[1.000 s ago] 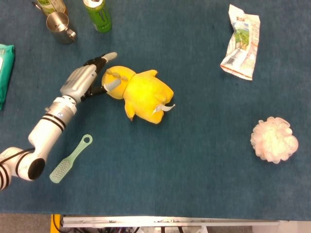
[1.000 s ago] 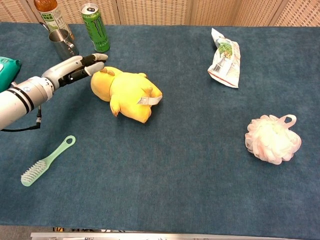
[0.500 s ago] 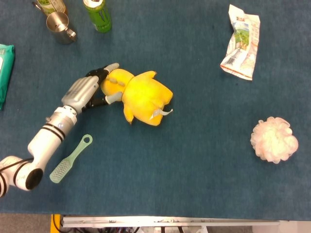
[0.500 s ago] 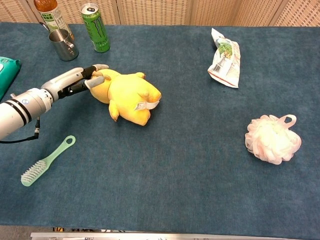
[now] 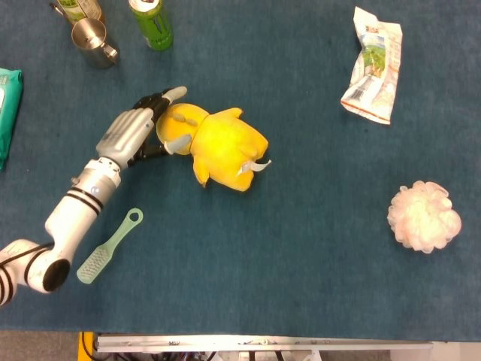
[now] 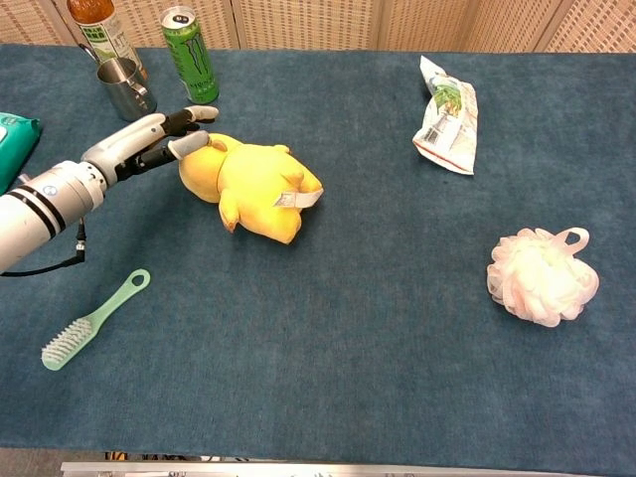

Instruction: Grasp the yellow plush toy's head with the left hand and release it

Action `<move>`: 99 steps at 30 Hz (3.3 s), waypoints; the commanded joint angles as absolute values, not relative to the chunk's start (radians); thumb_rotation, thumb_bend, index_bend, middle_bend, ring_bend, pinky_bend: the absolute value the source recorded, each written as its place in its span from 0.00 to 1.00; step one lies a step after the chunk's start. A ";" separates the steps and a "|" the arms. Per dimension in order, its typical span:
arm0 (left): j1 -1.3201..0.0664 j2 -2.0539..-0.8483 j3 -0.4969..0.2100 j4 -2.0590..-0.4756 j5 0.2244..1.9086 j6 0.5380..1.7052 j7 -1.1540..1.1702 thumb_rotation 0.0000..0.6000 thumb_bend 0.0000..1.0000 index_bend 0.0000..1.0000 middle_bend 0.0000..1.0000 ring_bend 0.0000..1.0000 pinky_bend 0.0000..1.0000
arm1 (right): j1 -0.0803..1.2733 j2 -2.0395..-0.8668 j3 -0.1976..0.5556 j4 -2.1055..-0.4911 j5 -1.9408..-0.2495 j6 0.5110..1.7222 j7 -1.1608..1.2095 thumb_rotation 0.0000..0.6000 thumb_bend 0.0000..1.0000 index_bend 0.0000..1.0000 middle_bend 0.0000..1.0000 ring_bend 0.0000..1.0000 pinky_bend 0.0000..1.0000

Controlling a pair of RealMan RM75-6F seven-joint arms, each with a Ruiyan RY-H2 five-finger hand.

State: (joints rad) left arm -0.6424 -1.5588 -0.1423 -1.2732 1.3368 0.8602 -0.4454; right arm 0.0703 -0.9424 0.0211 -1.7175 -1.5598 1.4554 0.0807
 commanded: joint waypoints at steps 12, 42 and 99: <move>-0.682 -1.659 -0.153 -1.126 1.339 0.853 -0.442 0.14 0.06 0.05 0.08 0.07 0.05 | 0.076 -0.902 0.006 -1.762 -1.536 1.407 0.047 1.00 0.26 0.41 0.43 0.32 0.38; -0.643 -1.575 -0.126 -1.272 1.361 0.904 -0.408 0.14 0.06 0.05 0.08 0.07 0.05 | 0.077 -0.908 0.006 -1.746 -1.529 1.401 0.068 1.00 0.26 0.41 0.43 0.32 0.38; -0.177 -1.208 -0.027 -1.593 1.370 1.515 -0.119 1.00 0.05 0.06 0.08 0.07 0.04 | 0.090 -0.988 0.031 -1.647 -1.544 1.429 0.111 1.00 0.26 0.41 0.43 0.32 0.38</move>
